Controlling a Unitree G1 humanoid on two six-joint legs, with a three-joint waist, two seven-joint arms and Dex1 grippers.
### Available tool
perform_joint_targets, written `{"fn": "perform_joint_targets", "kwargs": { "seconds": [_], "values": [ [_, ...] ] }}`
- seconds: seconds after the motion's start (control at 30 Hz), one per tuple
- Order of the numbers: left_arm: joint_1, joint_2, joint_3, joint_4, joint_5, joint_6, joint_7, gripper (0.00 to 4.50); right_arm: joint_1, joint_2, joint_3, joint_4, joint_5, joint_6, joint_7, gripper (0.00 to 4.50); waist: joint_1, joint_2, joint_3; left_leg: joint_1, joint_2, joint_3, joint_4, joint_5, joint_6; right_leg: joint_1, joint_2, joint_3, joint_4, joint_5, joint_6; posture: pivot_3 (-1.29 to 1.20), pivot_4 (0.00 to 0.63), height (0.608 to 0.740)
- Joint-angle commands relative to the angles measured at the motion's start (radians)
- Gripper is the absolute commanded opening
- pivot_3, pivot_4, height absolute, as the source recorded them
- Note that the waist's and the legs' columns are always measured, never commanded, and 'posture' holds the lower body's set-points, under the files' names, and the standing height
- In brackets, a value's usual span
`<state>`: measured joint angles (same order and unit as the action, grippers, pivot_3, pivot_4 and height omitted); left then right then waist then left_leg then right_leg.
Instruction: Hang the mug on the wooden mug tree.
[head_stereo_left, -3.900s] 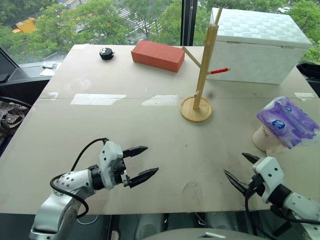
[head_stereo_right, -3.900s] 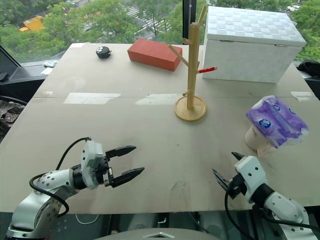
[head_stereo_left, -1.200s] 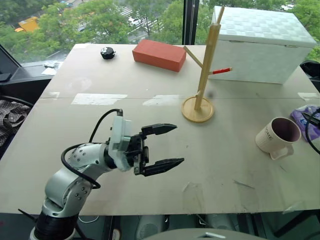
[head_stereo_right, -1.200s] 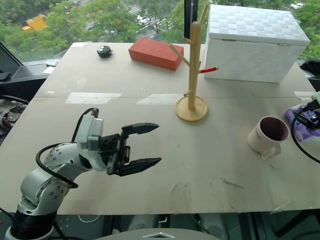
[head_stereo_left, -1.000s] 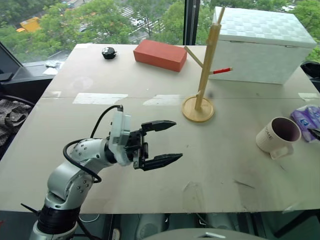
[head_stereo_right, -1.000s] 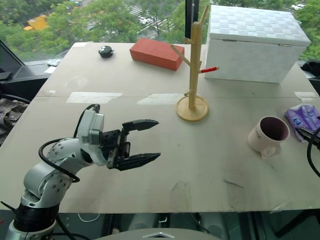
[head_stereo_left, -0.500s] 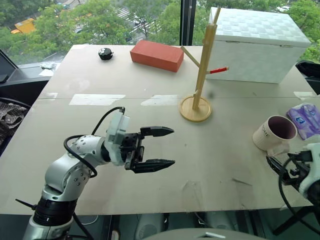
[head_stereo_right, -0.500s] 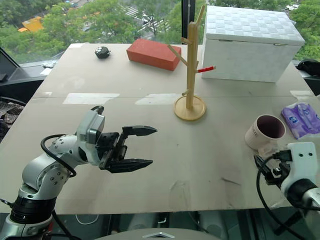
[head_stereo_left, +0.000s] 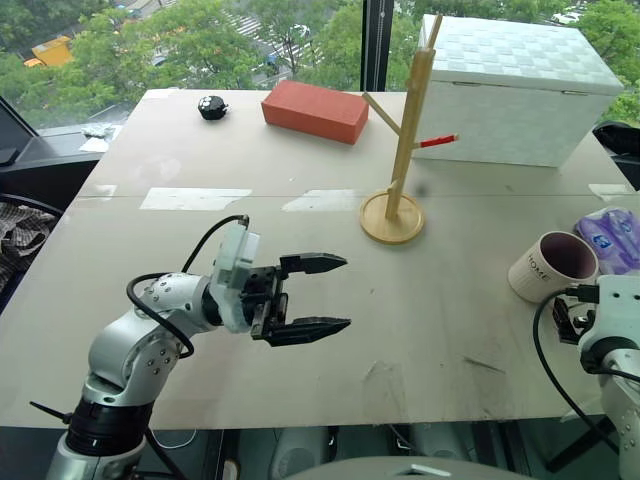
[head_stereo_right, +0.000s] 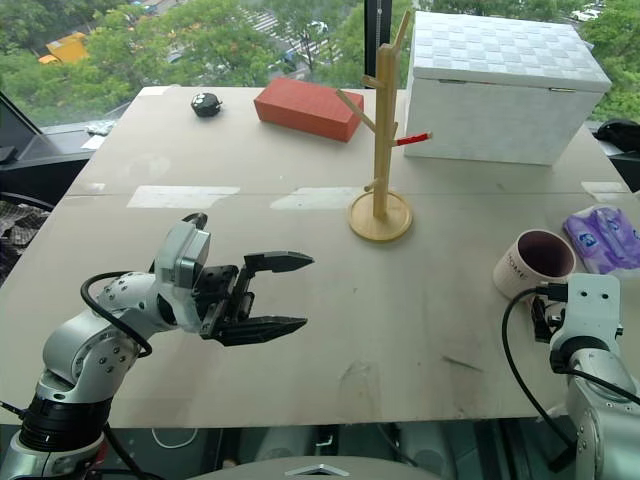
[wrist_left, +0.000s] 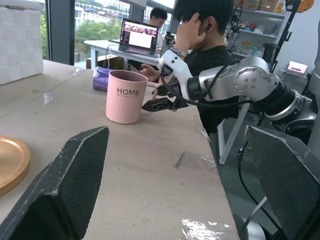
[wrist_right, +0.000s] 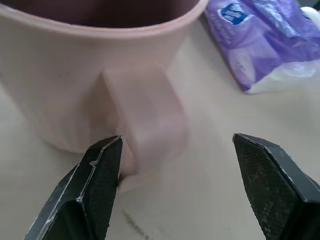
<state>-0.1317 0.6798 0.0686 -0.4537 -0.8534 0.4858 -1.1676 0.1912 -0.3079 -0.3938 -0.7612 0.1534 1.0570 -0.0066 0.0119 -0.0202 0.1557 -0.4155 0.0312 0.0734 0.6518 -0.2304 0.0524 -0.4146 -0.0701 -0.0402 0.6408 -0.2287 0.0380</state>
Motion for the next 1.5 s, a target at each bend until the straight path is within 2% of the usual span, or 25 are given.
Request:
{"fn": "perform_joint_targets", "kwargs": {
  "seconds": [0.03, 0.07, 0.17, 0.23, 0.37, 0.5, 0.6, 0.7, 0.87, 1.03, 1.17, 1.33, 1.5],
  "values": [
    [0.005, -0.005, 0.014, -0.033, 0.007, -0.026, 0.008, 4.5, -0.021, 0.004, 0.021, 0.017, -0.057, -0.025, -0.038, 3.55, 0.0, 0.0, 0.0, 0.0, 0.0, 0.0, 0.0, 0.0, 0.0, 0.0, 0.0, 0.0, 0.0, 0.0, 0.0, 0.0, 0.15, 0.74],
    [0.004, -0.008, 0.013, -0.034, 0.009, -0.028, 0.012, 4.5, -0.029, 0.008, 0.027, 0.034, -0.067, -0.038, -0.044, 3.55, 0.0, 0.0, 0.0, 0.0, 0.0, 0.0, 0.0, 0.0, 0.0, 0.0, 0.0, 0.0, 0.0, 0.0, 0.0, 0.0, 0.15, 0.74],
    [0.002, -0.01, 0.011, -0.038, 0.011, -0.032, 0.021, 4.5, -0.061, 0.03, 0.036, 0.074, -0.08, -0.071, -0.055, 2.75, -0.001, 0.0, 0.0, 0.0, 0.0, 0.0, 0.0, 0.0, 0.0, 0.0, 0.0, 0.0, 0.0, 0.0, 0.0, 0.0, 0.15, 0.74],
    [-0.005, -0.013, 0.01, -0.042, 0.012, -0.031, 0.032, 4.5, -0.076, 0.037, 0.046, 0.086, -0.088, -0.08, -0.054, 1.74, 0.0, 0.0, 0.0, 0.0, 0.0, 0.001, 0.0, 0.0, 0.0, 0.0, 0.0, 0.0, 0.0, 0.0, 0.0, 0.0, 0.15, 0.74],
    [-0.015, -0.015, 0.009, -0.047, 0.014, -0.028, 0.049, 4.5, -0.073, 0.034, 0.066, 0.094, -0.108, -0.1, -0.049, 0.06, 0.0, 0.0, 0.0, 0.0, 0.0, 0.0, 0.0, 0.0, 0.0, 0.0, 0.0, 0.0, 0.0, 0.0, 0.0, 0.0, 0.15, 0.74],
    [-0.012, -0.022, 0.011, -0.06, 0.01, -0.023, 0.069, 4.5, -0.063, -0.012, 0.085, 0.09, -0.129, -0.173, -0.006, 0.02, 0.001, -0.001, -0.001, 0.0, 0.0, 0.0, 0.0, 0.0, 0.0, 0.0, 0.0, -0.001, 0.0, 0.0, 0.0, 0.0, 0.15, 0.74],
    [-0.008, -0.045, 0.02, -0.056, -0.005, -0.017, 0.101, 4.5, -0.075, -0.101, 0.1, 0.088, -0.094, -0.287, 0.121, 0.02, -0.003, 0.0, 0.0, 0.0, 0.0, 0.002, 0.0, 0.0, 0.0, 0.0, 0.0, 0.0, 0.0, 0.0, 0.0, 0.0, 0.15, 0.74],
    [0.004, -0.063, 0.02, -0.061, 0.012, -0.03, 0.125, 4.5, -0.146, -0.163, 0.066, 0.127, 0.006, -0.351, 0.261, 0.02, -0.012, 0.0, 0.0, 0.001, 0.0, 0.002, 0.0, 0.0, 0.0, 0.0, 0.001, 0.0, 0.0, 0.0, 0.0, 0.0, 0.15, 0.74],
    [0.051, -0.08, 0.051, -0.072, 0.019, -0.055, 0.151, 4.5, -0.396, -0.339, 0.057, 0.318, 0.128, -0.406, 0.488, 0.02, -0.021, 0.0, 0.001, 0.001, 0.0, 0.001, 0.0, 0.0, 0.0, 0.0, 0.002, 0.0, 0.0, 0.0, 0.0, 0.0, 0.15, 0.74],
    [0.118, -0.117, 0.099, -0.126, 0.023, -0.118, 0.197, 4.5, -0.654, -0.455, 0.168, 0.53, 0.178, -0.472, 0.71, 0.02, -0.023, 0.001, 0.002, 0.0, 0.0, 0.002, 0.0, 0.0, 0.0, 0.0, 0.002, 0.0, 0.0, 0.003, -0.004, 0.0, 0.15, 0.74],
    [0.163, -0.219, 0.126, -0.157, 0.075, -0.309, 0.181, 4.5, -0.868, -0.471, 0.28, 0.719, 0.165, -0.549, 0.849, 0.02, -0.024, 0.001, 0.003, 0.0, 0.0, 0.003, 0.0, 0.0, 0.0, 0.0, 0.002, 0.001, -0.001, 0.003, -0.004, 0.0, 0.15, 0.74],
    [0.195, -0.201, 0.156, -0.191, -0.014, -0.254, 0.236, 4.5, -1.108, -0.446, 0.412, 0.916, 0.12, -0.616, 0.979, 0.02, -0.018, 0.001, 0.003, -0.001, 0.0, 0.001, 0.0, 0.0, 0.0, 0.0, 0.001, 0.001, 0.0, 0.003, -0.005, 0.0, 0.15, 0.74],
    [0.23, -0.206, 0.2, -0.225, -0.083, -0.253, 0.289, 4.5, -1.25, -0.397, 0.519, 1.043, 0.058, -0.657, 1.06, 0.02, -0.023, 0.001, 0.004, -0.001, 0.0, 0.002, 0.001, 0.0, 0.001, 0.0, 0.001, 0.0, 0.0, 0.003, -0.004, 0.0, 0.15, 0.74]
  ]
}}
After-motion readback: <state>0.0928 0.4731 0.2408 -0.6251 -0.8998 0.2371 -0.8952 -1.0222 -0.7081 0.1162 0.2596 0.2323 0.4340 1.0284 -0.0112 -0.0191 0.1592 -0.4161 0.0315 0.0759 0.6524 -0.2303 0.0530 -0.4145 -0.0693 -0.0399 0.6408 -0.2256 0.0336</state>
